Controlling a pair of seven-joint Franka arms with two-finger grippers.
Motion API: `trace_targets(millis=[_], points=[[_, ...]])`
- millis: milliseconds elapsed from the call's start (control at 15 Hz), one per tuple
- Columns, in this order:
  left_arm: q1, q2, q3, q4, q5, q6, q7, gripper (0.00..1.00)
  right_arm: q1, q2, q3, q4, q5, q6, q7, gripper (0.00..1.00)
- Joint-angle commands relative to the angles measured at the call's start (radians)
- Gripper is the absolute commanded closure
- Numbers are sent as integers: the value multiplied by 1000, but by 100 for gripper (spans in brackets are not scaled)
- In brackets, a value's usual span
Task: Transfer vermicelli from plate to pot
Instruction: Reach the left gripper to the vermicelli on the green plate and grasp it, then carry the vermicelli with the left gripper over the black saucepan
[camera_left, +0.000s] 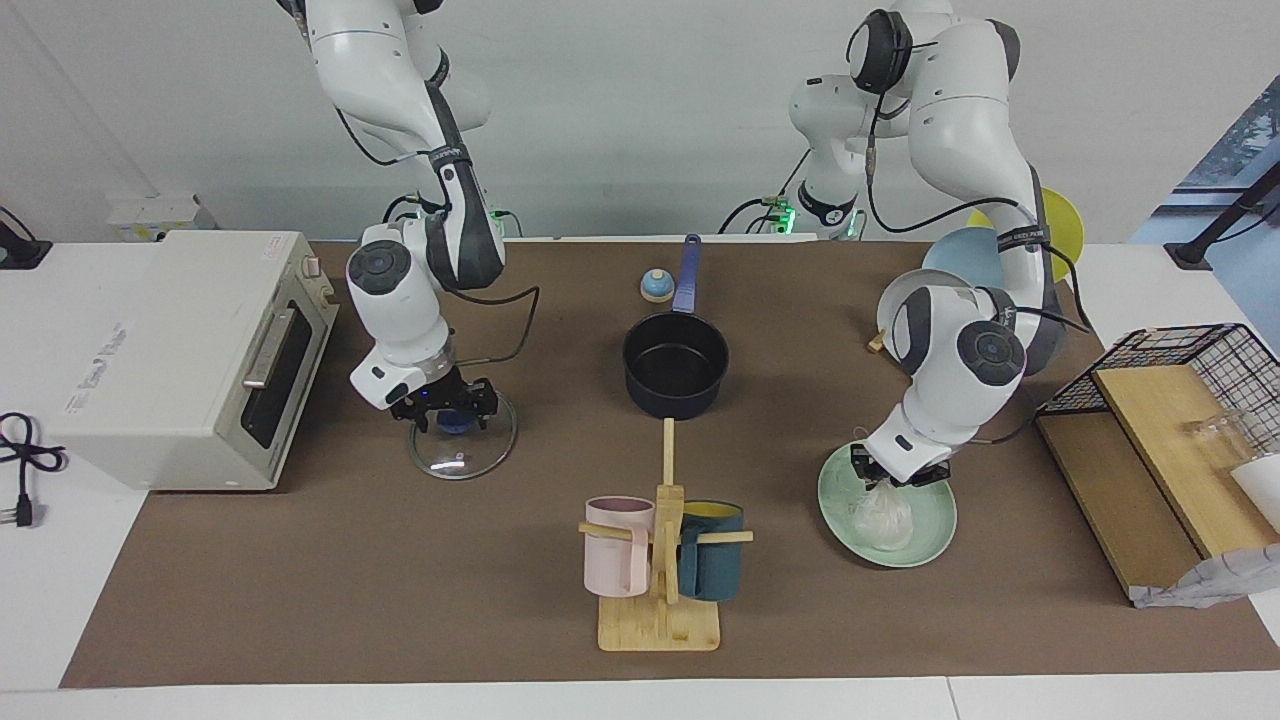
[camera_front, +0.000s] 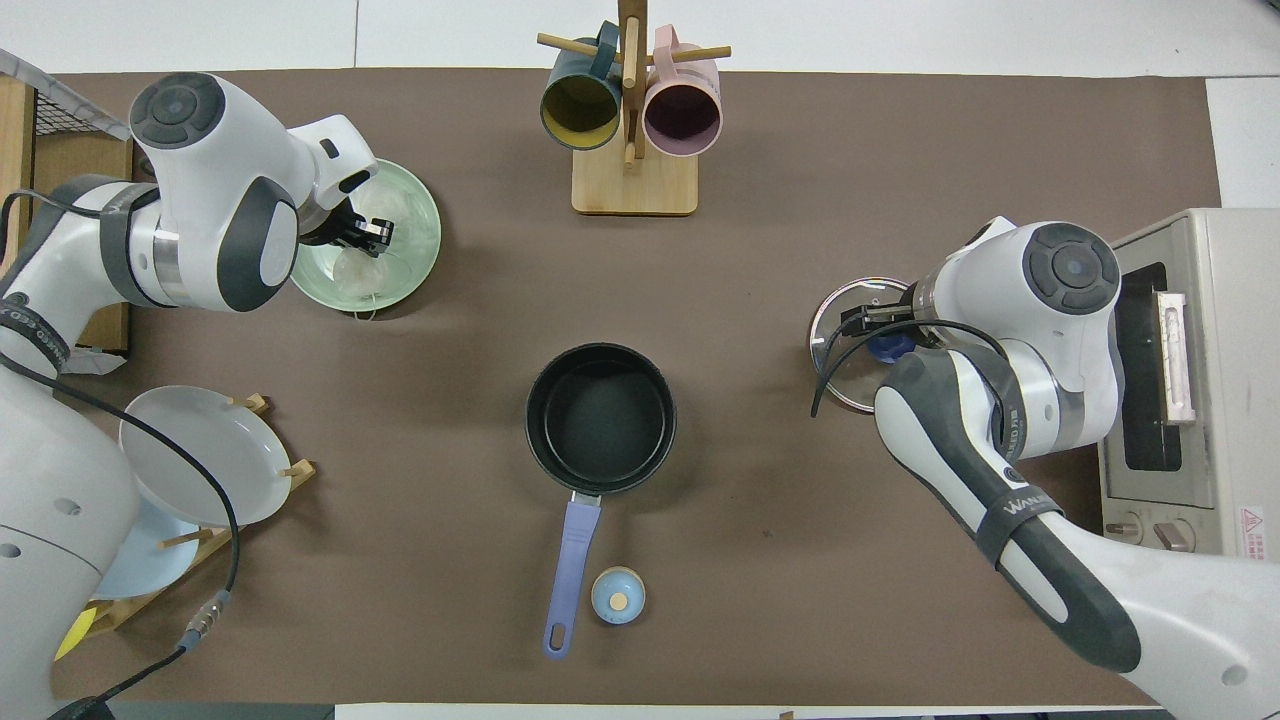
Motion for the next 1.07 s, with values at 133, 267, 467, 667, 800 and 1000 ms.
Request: trace_targets(millis=[133, 267, 467, 667, 800, 1000], points=[[1, -96, 16, 152, -161, -309, -10, 100, -1, -11, 1, -8, 9, -13, -66, 10], [-10, -188, 4, 152, -223, -374, -182, 100, -1, -12, 1, -9, 9, -15, -72, 10], [-82, -318, -20, 103, -240, -478, -352, 100, 0, -12, 1, -9, 9, -18, -80, 11], [-214, -381, -20, 29, -263, -511, -455, 100, 0, -14, 1, -9, 9, -19, -109, 19], [-287, -455, -22, -133, -269, -404, -486, 100, 0, -14, 1, -9, 9, -25, -109, 25], [-407, -487, -20, -360, -274, -159, -550, 100, 0, -14, 1, -9, 9, -25, -111, 31]])
